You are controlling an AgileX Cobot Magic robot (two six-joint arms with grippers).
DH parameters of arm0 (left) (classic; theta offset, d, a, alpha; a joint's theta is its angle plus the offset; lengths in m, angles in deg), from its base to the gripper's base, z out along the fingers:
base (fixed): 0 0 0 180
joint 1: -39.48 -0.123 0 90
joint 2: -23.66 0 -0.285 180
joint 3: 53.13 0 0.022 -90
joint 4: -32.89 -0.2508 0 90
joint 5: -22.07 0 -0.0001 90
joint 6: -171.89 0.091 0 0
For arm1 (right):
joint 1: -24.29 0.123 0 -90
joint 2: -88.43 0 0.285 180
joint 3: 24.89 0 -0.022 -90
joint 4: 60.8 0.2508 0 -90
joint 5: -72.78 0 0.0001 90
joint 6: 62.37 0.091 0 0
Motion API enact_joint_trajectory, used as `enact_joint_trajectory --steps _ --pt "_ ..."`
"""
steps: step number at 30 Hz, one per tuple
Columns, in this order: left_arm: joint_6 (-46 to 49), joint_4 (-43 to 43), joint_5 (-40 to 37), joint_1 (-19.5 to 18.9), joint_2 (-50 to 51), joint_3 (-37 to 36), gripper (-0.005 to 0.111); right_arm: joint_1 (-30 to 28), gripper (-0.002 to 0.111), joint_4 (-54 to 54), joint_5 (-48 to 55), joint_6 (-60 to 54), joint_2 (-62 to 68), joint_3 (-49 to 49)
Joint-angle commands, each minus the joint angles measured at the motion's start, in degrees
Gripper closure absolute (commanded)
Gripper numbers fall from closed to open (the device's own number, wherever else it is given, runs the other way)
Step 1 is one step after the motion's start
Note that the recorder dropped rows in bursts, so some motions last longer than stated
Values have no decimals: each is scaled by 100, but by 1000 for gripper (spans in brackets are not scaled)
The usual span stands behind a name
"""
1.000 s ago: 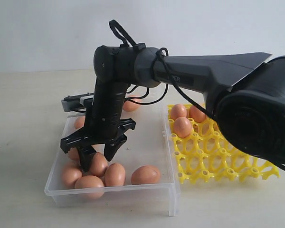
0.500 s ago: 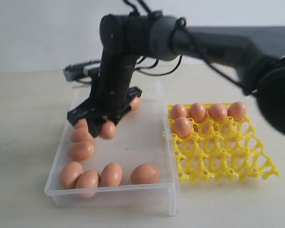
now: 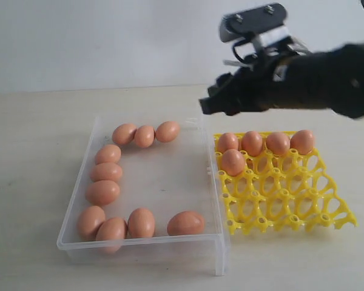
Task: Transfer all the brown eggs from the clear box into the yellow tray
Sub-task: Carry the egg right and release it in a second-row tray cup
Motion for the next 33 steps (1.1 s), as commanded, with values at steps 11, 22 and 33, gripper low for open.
enact_joint_trajectory --steps 11,22,33 --pt "0 8 43 8 -32 20 107 -818 108 -804 -2646 105 619 -1828" --pt "0 8 43 8 -32 20 107 -818 108 -734 -3414 301 1464 -1815" --pt "0 8 43 8 -32 20 107 -818 53 -734 -3758 286 1644 -1815"
